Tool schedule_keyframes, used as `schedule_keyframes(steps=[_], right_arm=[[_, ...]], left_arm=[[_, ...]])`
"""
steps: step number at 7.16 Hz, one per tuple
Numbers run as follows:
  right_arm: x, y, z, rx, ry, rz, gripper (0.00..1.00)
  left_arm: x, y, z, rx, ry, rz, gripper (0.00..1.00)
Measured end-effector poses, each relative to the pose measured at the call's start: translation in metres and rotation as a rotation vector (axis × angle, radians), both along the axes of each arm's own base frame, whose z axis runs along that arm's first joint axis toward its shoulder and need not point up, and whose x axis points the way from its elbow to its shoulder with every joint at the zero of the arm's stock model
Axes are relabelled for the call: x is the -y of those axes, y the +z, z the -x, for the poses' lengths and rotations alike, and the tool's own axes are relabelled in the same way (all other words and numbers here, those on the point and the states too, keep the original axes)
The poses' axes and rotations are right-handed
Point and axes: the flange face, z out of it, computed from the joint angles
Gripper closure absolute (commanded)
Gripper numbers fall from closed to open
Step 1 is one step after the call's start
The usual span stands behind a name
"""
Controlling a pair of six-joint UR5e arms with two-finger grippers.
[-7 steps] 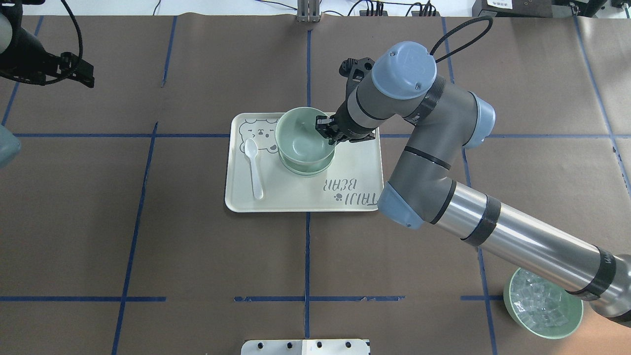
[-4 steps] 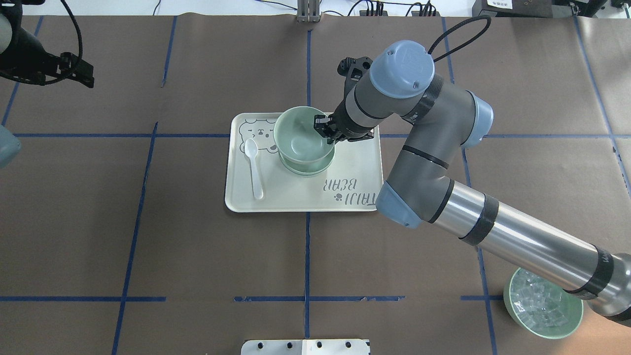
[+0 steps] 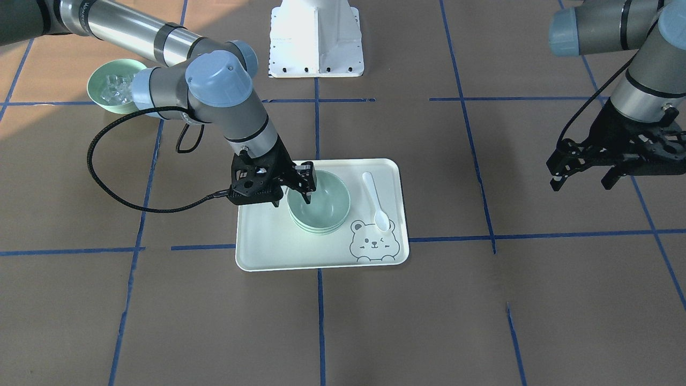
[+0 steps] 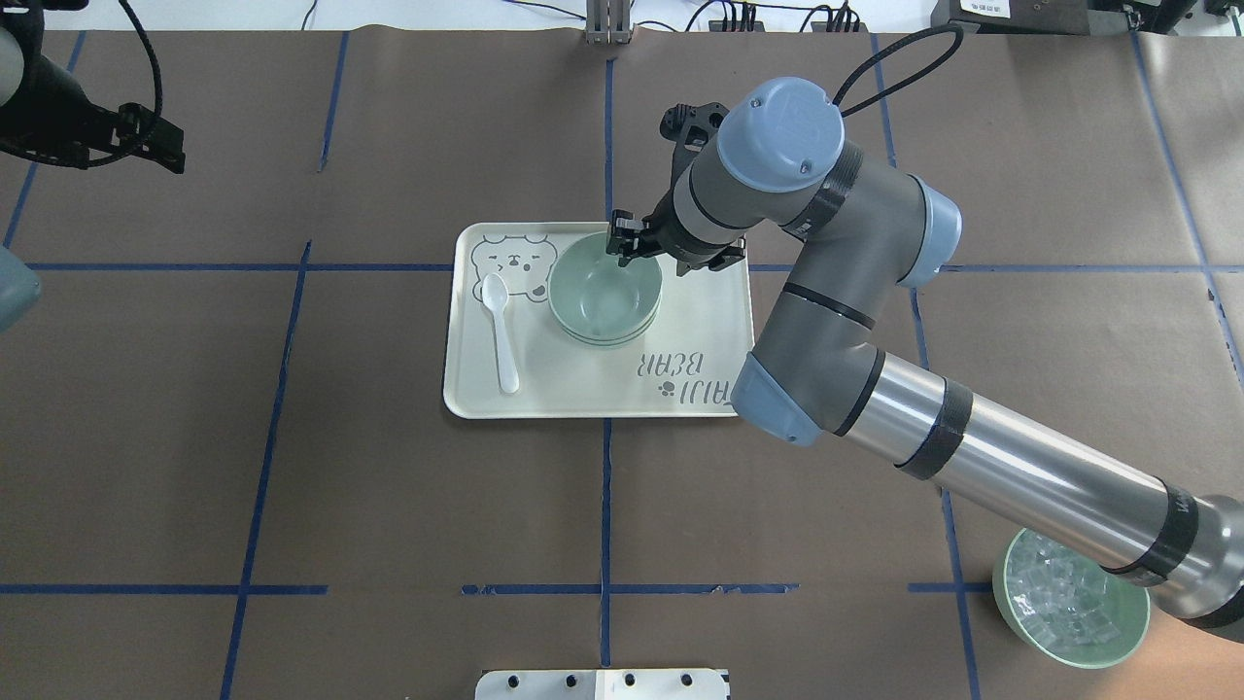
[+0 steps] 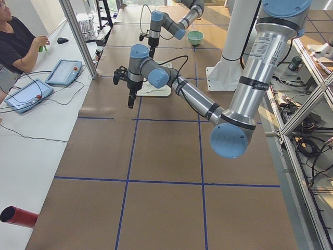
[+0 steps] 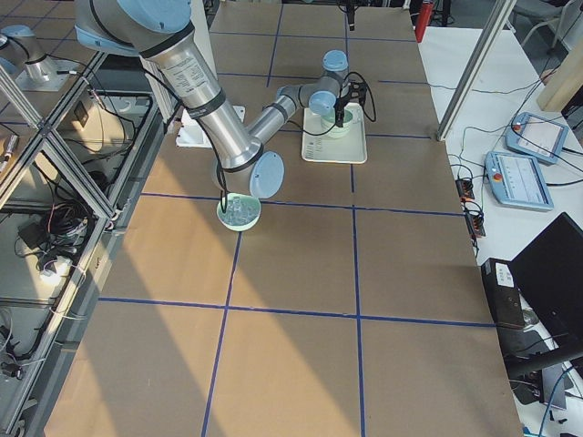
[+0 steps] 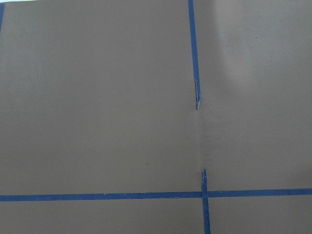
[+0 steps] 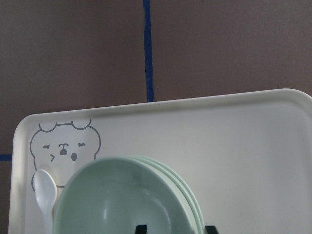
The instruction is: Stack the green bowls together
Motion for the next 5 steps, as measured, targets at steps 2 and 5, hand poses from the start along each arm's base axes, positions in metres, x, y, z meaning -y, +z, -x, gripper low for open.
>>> schedule_keyframes(steps=[2, 5], right_arm=[[0.016, -0.002, -0.027, 0.014, 0.001, 0.019, 0.00], [0.050, 0.036, -0.172, -0.009, -0.050, 0.056, 0.00]], left_arm=[[0.001, 0.001, 0.002, -0.005, 0.001, 0.004, 0.00], [0.002, 0.015, 0.043, 0.002, 0.015, -0.005, 0.00]])
